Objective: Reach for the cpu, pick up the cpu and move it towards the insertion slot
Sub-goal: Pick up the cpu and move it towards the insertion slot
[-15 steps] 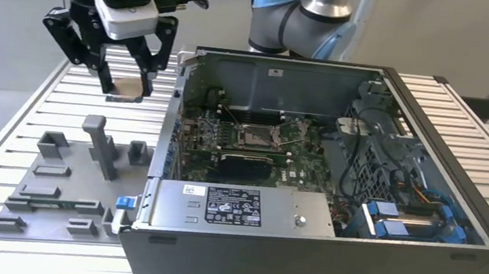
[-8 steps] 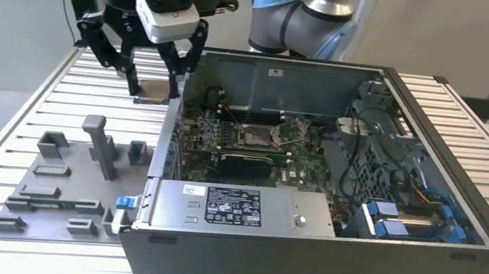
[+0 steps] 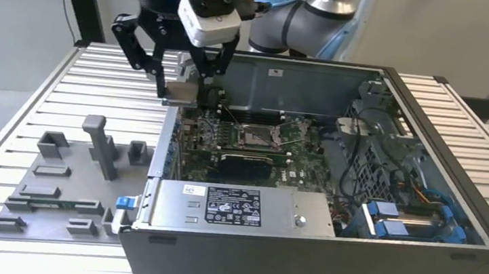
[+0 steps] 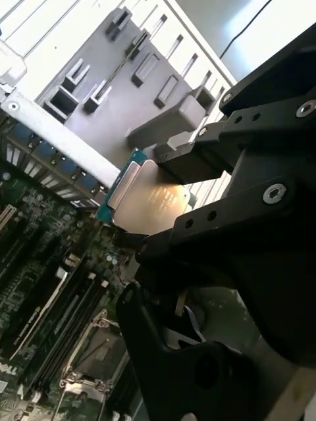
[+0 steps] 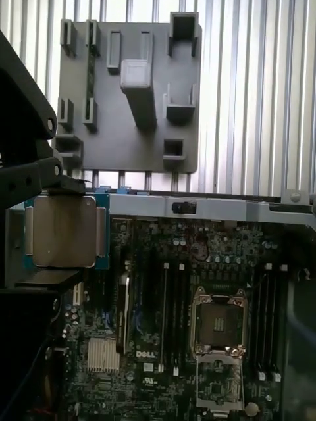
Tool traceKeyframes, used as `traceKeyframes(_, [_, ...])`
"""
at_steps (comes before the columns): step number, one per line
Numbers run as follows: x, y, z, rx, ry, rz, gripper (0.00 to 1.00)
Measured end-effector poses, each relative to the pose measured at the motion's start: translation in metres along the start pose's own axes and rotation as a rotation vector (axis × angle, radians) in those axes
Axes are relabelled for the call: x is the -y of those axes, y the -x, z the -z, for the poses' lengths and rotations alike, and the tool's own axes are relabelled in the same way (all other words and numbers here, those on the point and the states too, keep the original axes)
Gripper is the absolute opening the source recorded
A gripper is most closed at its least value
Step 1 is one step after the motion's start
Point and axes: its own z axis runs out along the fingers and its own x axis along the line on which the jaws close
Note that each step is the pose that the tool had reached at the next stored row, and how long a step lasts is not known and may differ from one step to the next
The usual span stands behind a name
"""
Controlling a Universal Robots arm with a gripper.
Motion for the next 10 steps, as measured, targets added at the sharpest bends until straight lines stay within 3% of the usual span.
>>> traceKeyframes(10, [0.0011, 0.0453, -0.0006, -0.0007, 0.0000, 0.000, 0.00])
